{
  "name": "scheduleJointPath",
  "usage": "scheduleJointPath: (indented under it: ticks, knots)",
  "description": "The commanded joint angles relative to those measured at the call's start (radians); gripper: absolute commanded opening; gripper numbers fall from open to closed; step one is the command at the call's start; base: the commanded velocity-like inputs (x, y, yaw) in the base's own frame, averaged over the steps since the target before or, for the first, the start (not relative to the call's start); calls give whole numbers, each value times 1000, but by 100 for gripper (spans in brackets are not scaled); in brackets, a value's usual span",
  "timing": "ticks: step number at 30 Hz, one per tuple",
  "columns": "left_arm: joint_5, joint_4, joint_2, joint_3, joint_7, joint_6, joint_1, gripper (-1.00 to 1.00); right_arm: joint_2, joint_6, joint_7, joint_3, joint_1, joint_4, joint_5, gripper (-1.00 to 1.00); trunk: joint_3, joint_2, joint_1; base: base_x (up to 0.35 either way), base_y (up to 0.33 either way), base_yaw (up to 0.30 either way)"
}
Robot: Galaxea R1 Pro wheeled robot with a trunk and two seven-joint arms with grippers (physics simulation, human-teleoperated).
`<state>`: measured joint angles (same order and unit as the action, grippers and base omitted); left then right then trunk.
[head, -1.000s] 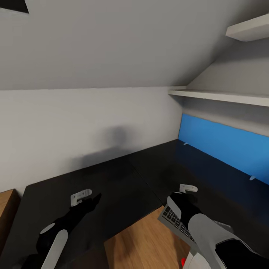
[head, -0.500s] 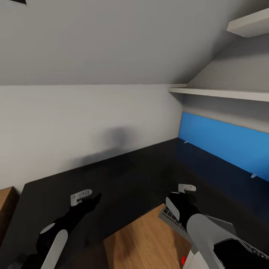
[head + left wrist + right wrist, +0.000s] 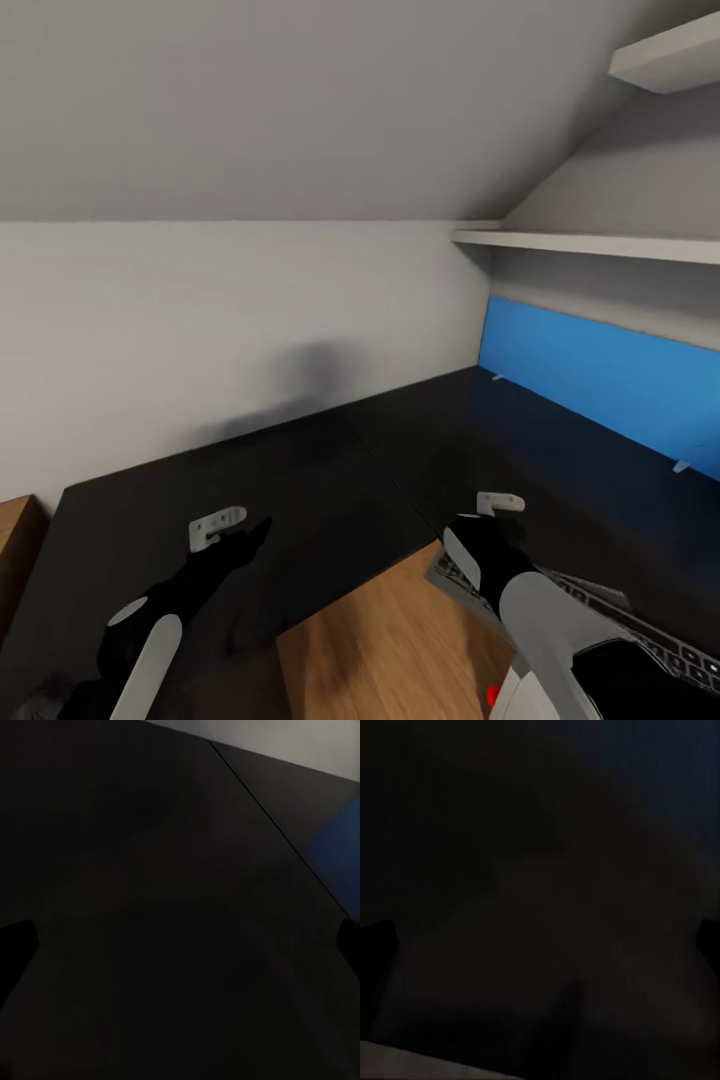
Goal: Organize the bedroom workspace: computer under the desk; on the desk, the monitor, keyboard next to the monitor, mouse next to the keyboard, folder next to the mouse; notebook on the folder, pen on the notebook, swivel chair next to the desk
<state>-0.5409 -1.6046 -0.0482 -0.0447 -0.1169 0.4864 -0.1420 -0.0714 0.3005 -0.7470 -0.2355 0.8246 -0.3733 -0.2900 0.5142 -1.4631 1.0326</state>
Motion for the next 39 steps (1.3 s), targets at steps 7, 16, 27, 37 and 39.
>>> scheduleJointPath:
  ticks: [7, 16, 27, 37, 39]
  knots:
    - [-11, -1, -2, -2, -10, 4, -1, 100, 1, 9, -6, -8, 1, -1, -7, 100, 7, -15, 8, 0, 0, 0]
    - [-10, 5, -4, -1, -10, 9, -1, 100, 1, 9, -5, -8, 0, -1, -8, 100, 7, -15, 8, -77, 0, 0]
    - [-10, 6, -4, -1, -10, 9, -1, 100, 1, 7, -4, -10, 0, -1, -6, 100, 7, -15, 8, -45, 0, 0]
    - [-11, 6, -4, -1, -10, 9, -1, 100, -1, 2, 13, -10, 0, -1, -8, 100, 7, -15, 8, -12, 0, 0]
    - [-11, 6, -4, -1, -10, 9, -1, 100, -1, 1, 17, -10, 0, -1, -9, 100, 7, -15, 8, 0, 0, 0]
